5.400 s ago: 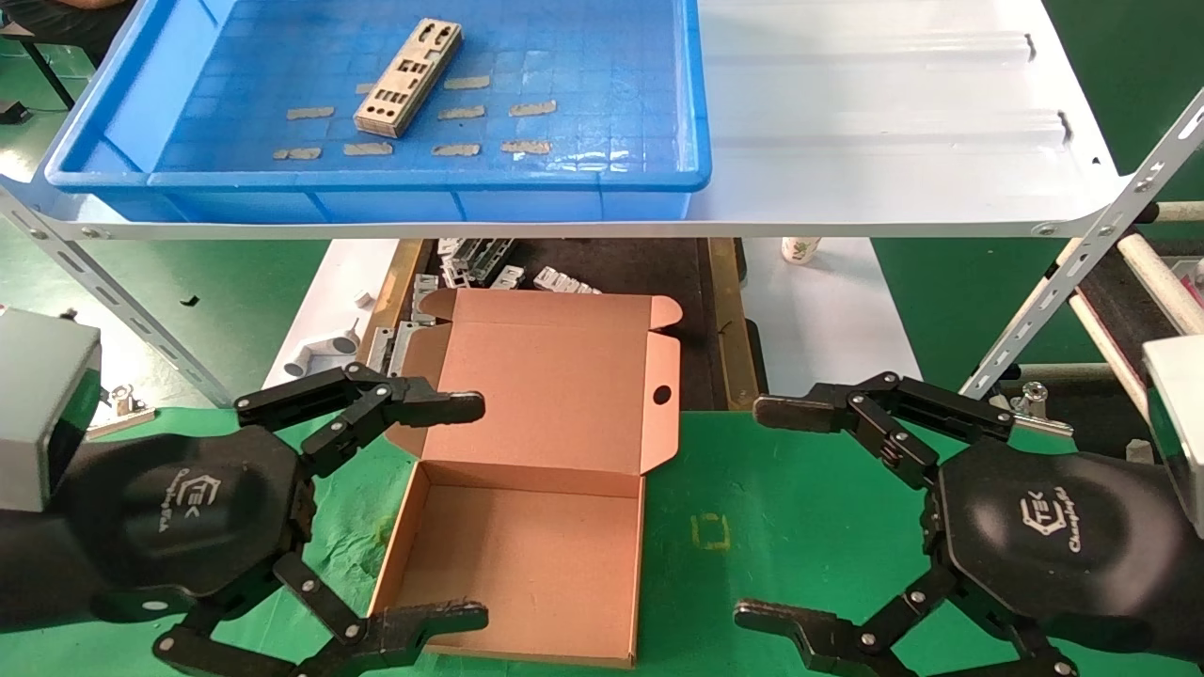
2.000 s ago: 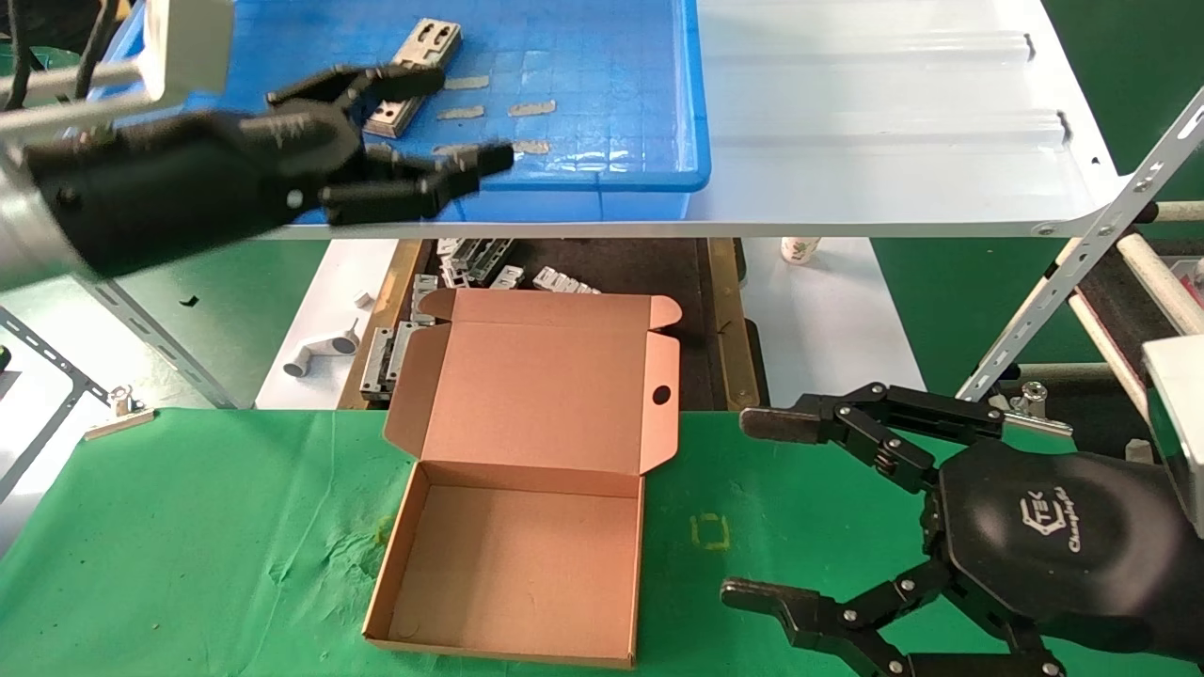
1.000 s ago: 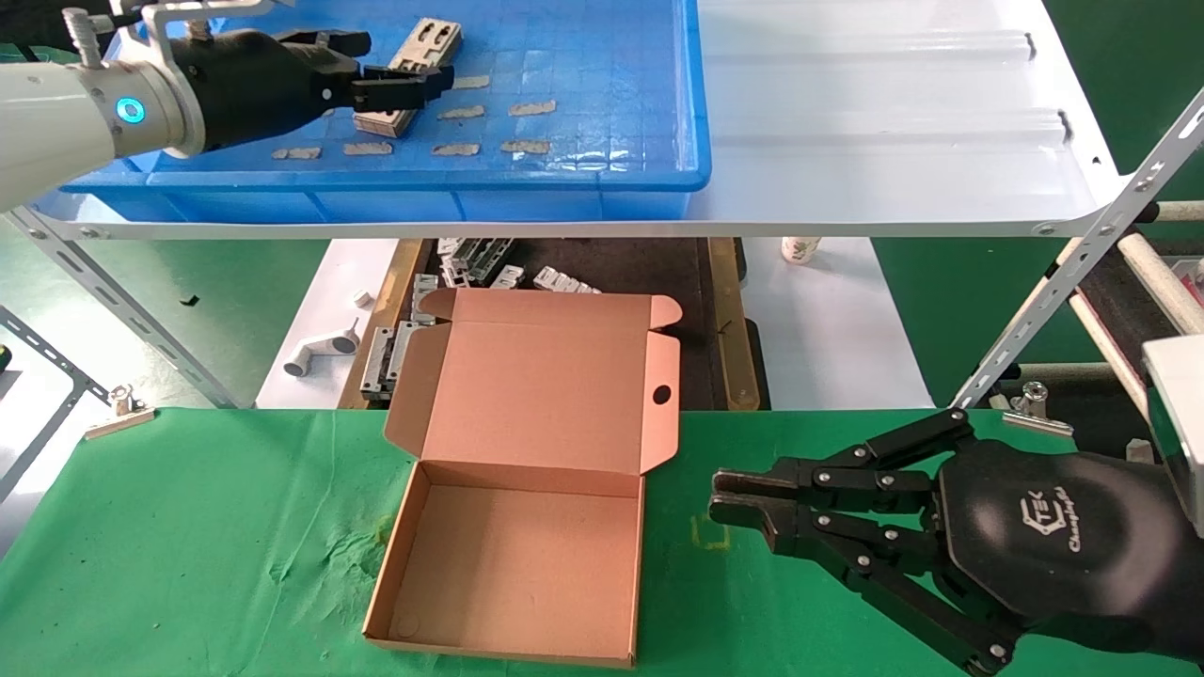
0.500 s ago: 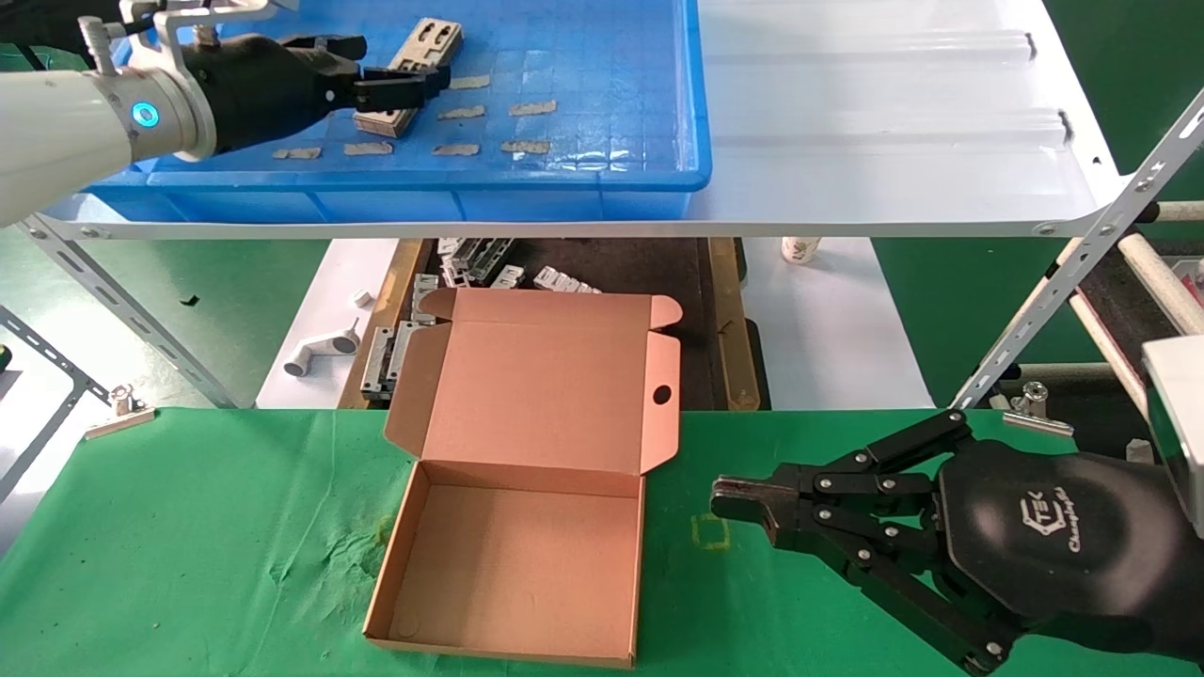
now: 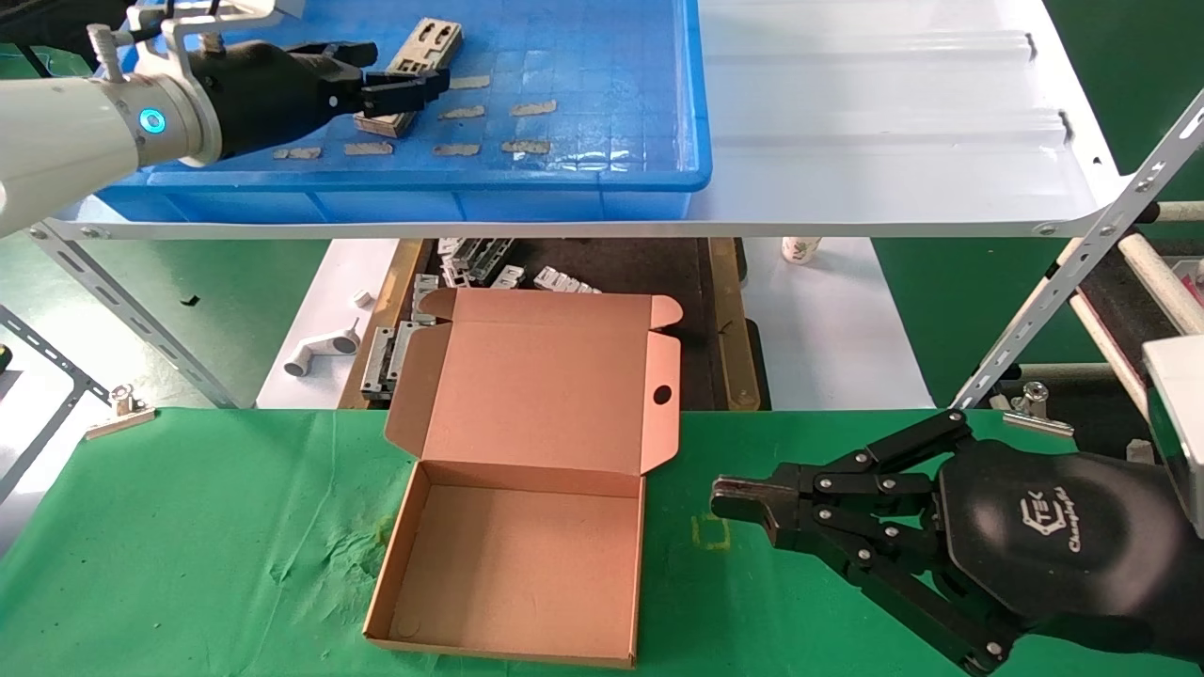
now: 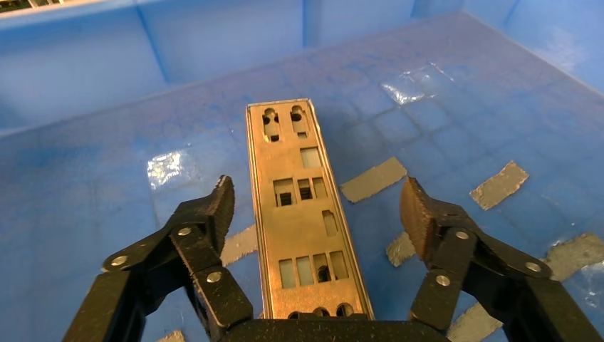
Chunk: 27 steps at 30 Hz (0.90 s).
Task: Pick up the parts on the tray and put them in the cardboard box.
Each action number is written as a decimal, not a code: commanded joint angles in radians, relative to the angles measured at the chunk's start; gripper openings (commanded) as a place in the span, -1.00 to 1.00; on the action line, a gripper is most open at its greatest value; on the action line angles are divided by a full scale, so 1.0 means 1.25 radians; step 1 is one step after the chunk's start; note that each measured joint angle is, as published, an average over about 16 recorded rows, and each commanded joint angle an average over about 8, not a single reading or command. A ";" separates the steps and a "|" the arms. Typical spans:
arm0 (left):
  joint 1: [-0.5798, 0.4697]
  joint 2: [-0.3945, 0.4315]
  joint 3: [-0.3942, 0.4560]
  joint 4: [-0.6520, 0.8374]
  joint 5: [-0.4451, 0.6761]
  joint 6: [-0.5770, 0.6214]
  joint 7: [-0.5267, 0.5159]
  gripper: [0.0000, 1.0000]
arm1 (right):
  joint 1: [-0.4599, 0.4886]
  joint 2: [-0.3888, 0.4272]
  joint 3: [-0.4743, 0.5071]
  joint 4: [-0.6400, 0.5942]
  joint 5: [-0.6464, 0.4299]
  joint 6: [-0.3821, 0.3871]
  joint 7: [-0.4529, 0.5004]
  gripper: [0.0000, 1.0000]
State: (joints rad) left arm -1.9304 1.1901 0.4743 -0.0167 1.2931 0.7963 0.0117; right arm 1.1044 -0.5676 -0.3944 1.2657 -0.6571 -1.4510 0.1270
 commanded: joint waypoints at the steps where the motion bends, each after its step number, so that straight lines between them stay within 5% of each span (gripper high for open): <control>1: 0.000 0.001 0.000 0.003 0.000 -0.002 0.003 -1.00 | 0.000 0.000 0.000 0.000 0.000 0.000 0.000 -1.00; 27: -0.005 0.005 -0.006 0.005 -0.008 -0.030 0.024 -1.00 | 0.000 0.000 0.000 0.000 0.000 0.000 0.000 -1.00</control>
State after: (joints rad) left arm -1.9377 1.1949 0.4654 -0.0106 1.2813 0.7623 0.0421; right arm 1.1045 -0.5676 -0.3946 1.2657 -0.6569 -1.4510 0.1269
